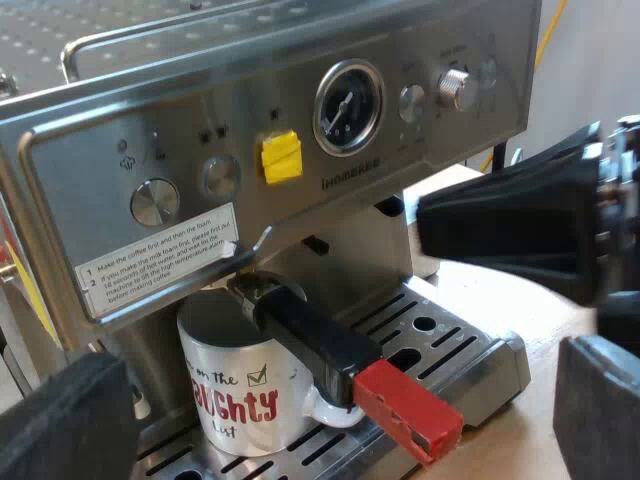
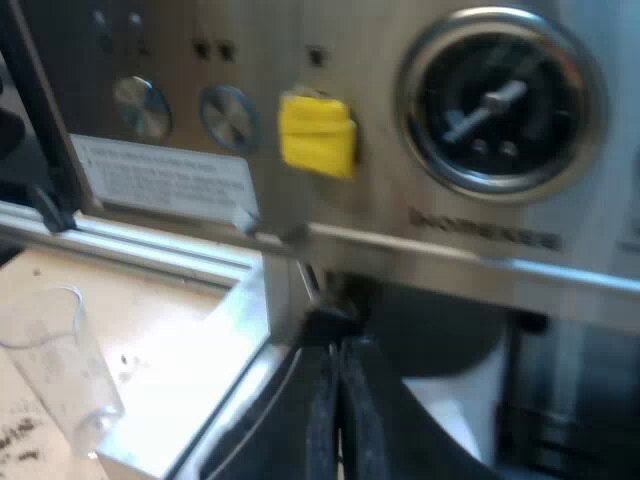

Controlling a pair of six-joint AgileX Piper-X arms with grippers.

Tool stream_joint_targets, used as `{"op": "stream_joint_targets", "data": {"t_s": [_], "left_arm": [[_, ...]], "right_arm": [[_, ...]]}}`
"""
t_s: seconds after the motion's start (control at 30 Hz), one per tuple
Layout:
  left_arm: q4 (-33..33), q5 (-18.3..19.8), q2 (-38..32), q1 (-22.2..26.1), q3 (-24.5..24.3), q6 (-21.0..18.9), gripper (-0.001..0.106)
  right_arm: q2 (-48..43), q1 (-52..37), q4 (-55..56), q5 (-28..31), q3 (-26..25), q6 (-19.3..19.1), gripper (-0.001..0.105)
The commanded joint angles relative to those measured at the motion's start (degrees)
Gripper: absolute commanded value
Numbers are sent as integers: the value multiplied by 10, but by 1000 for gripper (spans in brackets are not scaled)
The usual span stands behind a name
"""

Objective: Place mug into machine

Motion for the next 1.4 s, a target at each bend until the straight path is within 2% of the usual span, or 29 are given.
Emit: {"op": "stream_joint_targets", "data": {"t_s": [0.03,0.17,0.3,0.47,1.03,1.27,1.33,1.4], "left_arm": [[-11,-5,0,0,-3,-8,85],[-11,-5,0,0,-3,-8,85],[-11,-5,0,0,-3,-8,85],[-11,-5,0,0,-3,-8,85],[-11,-4,0,0,-3,-8,85],[-11,-4,0,0,-3,-8,85],[-11,-4,0,0,-3,-6,85],[-11,-4,0,0,-3,-6,85]], "right_arm": [[18,-3,-23,-1,-21,-15,0],[63,-10,-38,6,-64,-43,0],[98,-17,-38,29,-105,-45,0],[121,-23,-38,60,-131,-58,0],[129,-86,-32,76,-133,-58,0],[106,-39,7,75,-133,-57,0],[91,-16,27,75,-133,-46,0],[73,12,47,75,-133,-35,9]]}}
